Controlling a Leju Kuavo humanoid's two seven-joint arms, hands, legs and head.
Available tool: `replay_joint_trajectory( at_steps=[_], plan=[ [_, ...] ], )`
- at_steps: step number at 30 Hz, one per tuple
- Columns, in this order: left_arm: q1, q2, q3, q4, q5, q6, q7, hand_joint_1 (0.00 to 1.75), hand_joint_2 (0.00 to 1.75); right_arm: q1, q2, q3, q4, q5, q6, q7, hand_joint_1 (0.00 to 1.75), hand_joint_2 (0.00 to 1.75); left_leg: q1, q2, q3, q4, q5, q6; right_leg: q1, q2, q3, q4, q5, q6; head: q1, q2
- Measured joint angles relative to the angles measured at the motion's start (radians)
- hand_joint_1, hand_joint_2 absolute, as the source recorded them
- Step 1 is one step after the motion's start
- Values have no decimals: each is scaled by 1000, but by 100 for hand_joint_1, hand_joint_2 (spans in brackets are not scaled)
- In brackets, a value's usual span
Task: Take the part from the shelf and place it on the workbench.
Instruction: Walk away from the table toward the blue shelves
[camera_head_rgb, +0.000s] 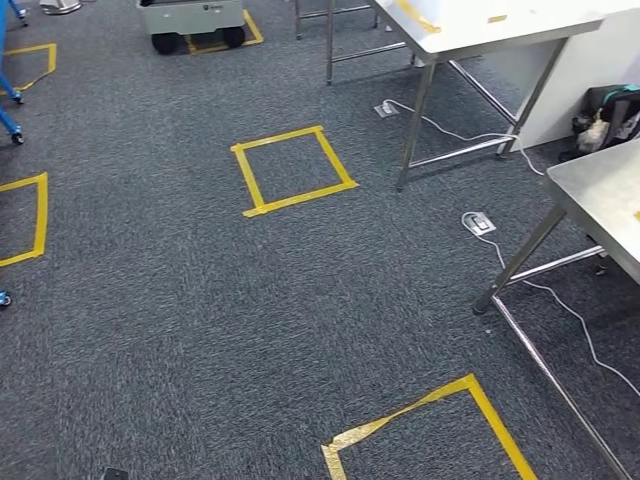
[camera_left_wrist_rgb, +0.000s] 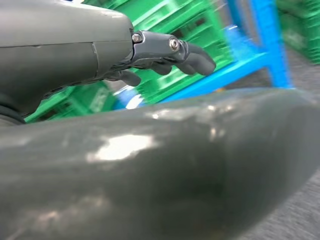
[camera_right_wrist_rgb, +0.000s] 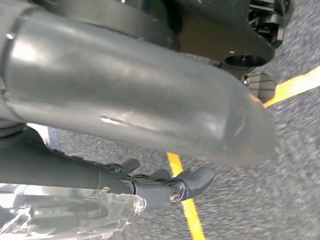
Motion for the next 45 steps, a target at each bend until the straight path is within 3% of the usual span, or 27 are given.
replay_joint_trajectory(
  at_steps=[2, 3, 4, 5, 7, 9, 11, 13, 15, 17, 19, 20, 22, 24, 26, 28, 29, 31, 33, 35, 36, 37, 38, 40, 42, 44, 45],
  plan=[
    [-2, -2, 8, -2, 0, 0, -4, 0, 0, 2, 0, 0, 0, -1, 0, 0, 0, 0, 1, -21, -1, -1, 3, 9, -3, 54, -55, 120, -65, 5, 4, 0],
    [-3, -4, 11, -2, 0, 0, -7, 0, 0, 4, 0, 0, 0, -1, 0, 0, 0, 0, 0, -34, -2, 0, 3, 11, -3, 68, -90, 190, -94, 6, 5, 0],
    [-4, -6, 15, -2, 0, 0, -10, 0, 0, 5, 0, -1, 0, -2, 0, 1, 0, 0, 0, -48, -3, 0, 4, 12, -3, 75, -118, 242, -108, 6, 5, 0],
    [-4, -7, 20, -2, 0, 0, -13, 0, 0, 7, 0, -1, 0, -2, 0, 1, 0, 0, -1, -62, -2, 0, 4, 12, -3, 79, -131, 258, -101, 5, 6, 0],
    [-5, -8, 28, -2, 1, 0, -15, 0, 0, 6, 0, -1, 0, -2, 1, 1, 0, 0, 0, -90, -1, 0, 5, 10, -5, 90, -100, 173, -37, 2, 6, 0],
    [-7, -8, 33, -2, 1, 0, -16, 0, 0, 5, 1, -3, 0, -2, 1, 1, 0, 0, -1, -115, -2, 3, 5, 4, -10, 134, -44, 40, 24, 0, 6, 0],
    [-9, -9, 36, -2, 1, 0, -16, 0, 0, 4, 2, -4, 0, -2, 1, 1, 0, 0, -1, -136, -7, 3, 8, -8, -12, 160, -19, -19, 39, -5, 5, 0],
    [-8, -9, 42, -1, 0, 0, -16, 0, 0, 3, 3, -6, 0, -2, 1, 1, 0, 0, 3, -151, -13, 1, 13, -21, -8, 141, -14, -23, 43, -17, 4, 0],
    [-7, -9, 49, -1, 0, 0, -16, 0, 0, 1, 3, -6, 0, -1, 1, 1, 0, 0, 2, -113, -29, 28, -8, -30, -7, 119, -10, -28, 51, -31, 0, 0],
    [-12, -11, 52, 0, -1, 0, -16, 0, 0, 4, 4, -7, 0, -1, 1, 0, 0, 0, -1, -55, -77, 131, -70, -36, -6, 92, -10, -32, 54, -39, -6, 0],
    [-16, -13, 52, 2, -1, 0, -16, 0, 0, 7, 4, -8, 0, -1, 1, 0, 0, 0, 0, -39, -134, 254, -123, -40, -3, 63, -12, -32, 53, -43, -8, 0],
    [-16, -14, 53, 3, -1, 0, -16, 0, 0, 7, 4, -9, 0, -1, 1, 0, 0, 0, 1, -37, -146, 281, -126, -41, -2, 49, -12, -32, 52, -43, -8, 0],
    [-16, -15, 54, 4, -1, 0, -16, 0, 0, 5, 4, -10, 0, -1, 1, 0, 0, 0, 1, -28, -114, 224, -80, -41, -2, 24, -11, -32, 50, -42, -8, 0],
    [-18, -16, 55, 5, -1, 0, -17, 0, 0, 3, 4, -11, 0, -1, 1, 0, 0, 0, -2, 23, -41, 90, -24, -37, 2, 3, -7, -29, 44, -36, -9, 0],
    [-24, -17, 55, 7, -2, 0, -18, 0, 0, 3, 4, -13, 0, -1, 1, 0, 0, 0, -6, 59, -2, 15, -7, -28, 8, -17, -5, -26, 37, -26, -8, 0],
    [-24, -18, 58, 8, -2, 0, -18, 0, 0, 1, 4, -14, 0, -2, 1, 0, 0, 0, -8, 40, -1, 7, -8, -15, 10, -39, 1, -27, 31, -16, -6, 0],
    [-23, -19, 59, 8, -2, 0, -18, 0, 0, -1, 4, -14, 0, -2, 1, 0, 0, 0, -7, 28, -1, 5, -7, -10, 8, -35, 4, -23, 26, -11, -5, 0],
    [-23, -19, 61, 8, -2, 0, -18, 0, 0, -2, 4, -15, 0, -2, 1, 0, 0, 0, -2, 5, -1, 3, -2, 2, 3, 9, -18, 30, -12, -1, 0, 0],
    [-25, -21, 62, 9, -2, 0, -18, 0, 0, 1, 5, -15, 0, -2, 1, 0, 0, 0, -1, -20, -3, 3, 0, 10, 0, 62, -78, 161, -76, 5, 6, 0],
    [-25, -23, 64, 10, -2, 0, -18, 0, 0, 4, 4, -15, 0, -2, 1, 0, 0, 0, -1, -48, -5, 3, 1, 12, -1, 77, -131, 261, -105, 6, 8, 0],
    [-24, -23, 65, 10, -2, 0, -18, 0, 0, 4, 4, -16, 0, -2, 1, 0, 0, 0, -1, -62, -4, 3, 2, 11, -1, 79, -134, 259, -90, 5, 9, 0],
    [-24, -23, 66, 10, -2, 0, -18, 0, 0, 4, 4, -16, 0, -2, 1, 0, 0, 0, -1, -76, -3, 4, 2, 10, -2, 84, -117, 216, -58, 4, 9, 0],
    [-24, -23, 67, 10, -2, 0, -18, 0, 0, 4, 4, -16, 0, -2, 1, 0, 0, 0, 0, -90, -3, 4, 3, 7, -5, 97, -86, 147, -18, 4, 9, 0],
    [-25, -24, 68, 11, -2, 0, -18, 0, 0, 2, 5, -16, 0, -2, 1, 0, 0, 0, 0, -115, -6, 8, 5, -2, -11, 141, -31, 23, 30, 2, 8, 0],
    [-24, -24, 68, 11, -2, 0, -18, 0, 0, 1, 6, -16, 0, -2, 1, 0, 0, 0, 1, -134, -12, 6, 10, -16, -10, 160, -14, -16, 34, -7, 8, 0],
    [-20, -23, 70, 11, -2, 0, -18, 0, 0, -1, 6, -16, 0, -2, 0, 0, 0, 0, 5, -141, -17, 2, 16, -29, -7, 140, -10, -18, 42, -22, 7, 0],
    [-19, -23, 70, 11, -2, 0, -18, 0, 0, 0, 5, -16, 0, -1, 0, 0, 0, 0, 5, -126, -24, 13, 7, -34, -7, 129, -9, -21, 46, -30, 4, 0]
  ],
)
